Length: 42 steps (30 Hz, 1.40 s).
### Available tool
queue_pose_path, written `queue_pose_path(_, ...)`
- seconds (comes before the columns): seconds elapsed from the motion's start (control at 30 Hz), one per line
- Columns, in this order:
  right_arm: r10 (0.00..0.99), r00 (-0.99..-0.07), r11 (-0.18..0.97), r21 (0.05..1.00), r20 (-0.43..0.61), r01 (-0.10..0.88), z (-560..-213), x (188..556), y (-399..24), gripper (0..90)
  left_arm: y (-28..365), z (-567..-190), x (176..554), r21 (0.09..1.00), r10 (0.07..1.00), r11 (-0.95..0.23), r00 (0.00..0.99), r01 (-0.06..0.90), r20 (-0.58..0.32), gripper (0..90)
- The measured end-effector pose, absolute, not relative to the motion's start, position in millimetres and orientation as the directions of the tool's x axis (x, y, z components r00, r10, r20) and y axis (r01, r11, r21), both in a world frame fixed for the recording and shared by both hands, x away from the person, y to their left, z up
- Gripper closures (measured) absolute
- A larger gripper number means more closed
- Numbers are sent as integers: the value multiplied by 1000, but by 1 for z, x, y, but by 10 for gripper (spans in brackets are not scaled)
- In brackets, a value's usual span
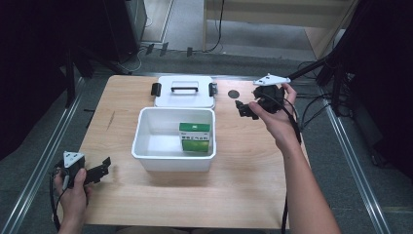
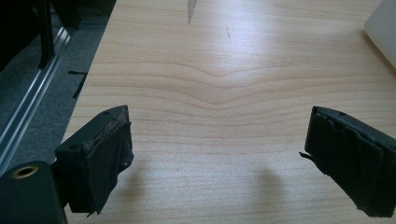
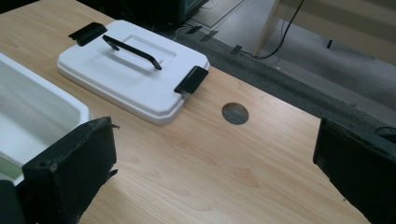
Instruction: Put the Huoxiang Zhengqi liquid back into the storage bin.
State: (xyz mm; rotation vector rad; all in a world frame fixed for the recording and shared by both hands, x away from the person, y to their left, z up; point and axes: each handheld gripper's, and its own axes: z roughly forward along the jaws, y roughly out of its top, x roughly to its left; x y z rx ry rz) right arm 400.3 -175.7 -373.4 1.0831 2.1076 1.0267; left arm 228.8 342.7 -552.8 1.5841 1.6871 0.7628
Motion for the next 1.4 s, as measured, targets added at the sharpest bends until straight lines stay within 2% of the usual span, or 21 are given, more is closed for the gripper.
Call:
queue_pose_path(0.43, 888, -449, 301, 864, -100, 404, -406, 374, -222, 0, 343, -553, 229, 803, 996, 83, -19, 590, -90, 83)
queue_pose_path(0.83, 916, -395, 246, 870, -65, 428, -437, 352, -261, 0, 342, -553, 229, 804, 996, 82, -19, 589, -87, 84)
queue_pose_path(1.0, 936, -344, 220, 881, -71, 418, -450, 339, -282, 0, 342, -553, 229, 806, 996, 82, -21, 586, -86, 84)
queue_pose_path(1.4, 960, -280, 124, 881, 10, 457, -488, 302, -325, 8, 342, -553, 228, 806, 996, 77, -20, 586, -81, 84)
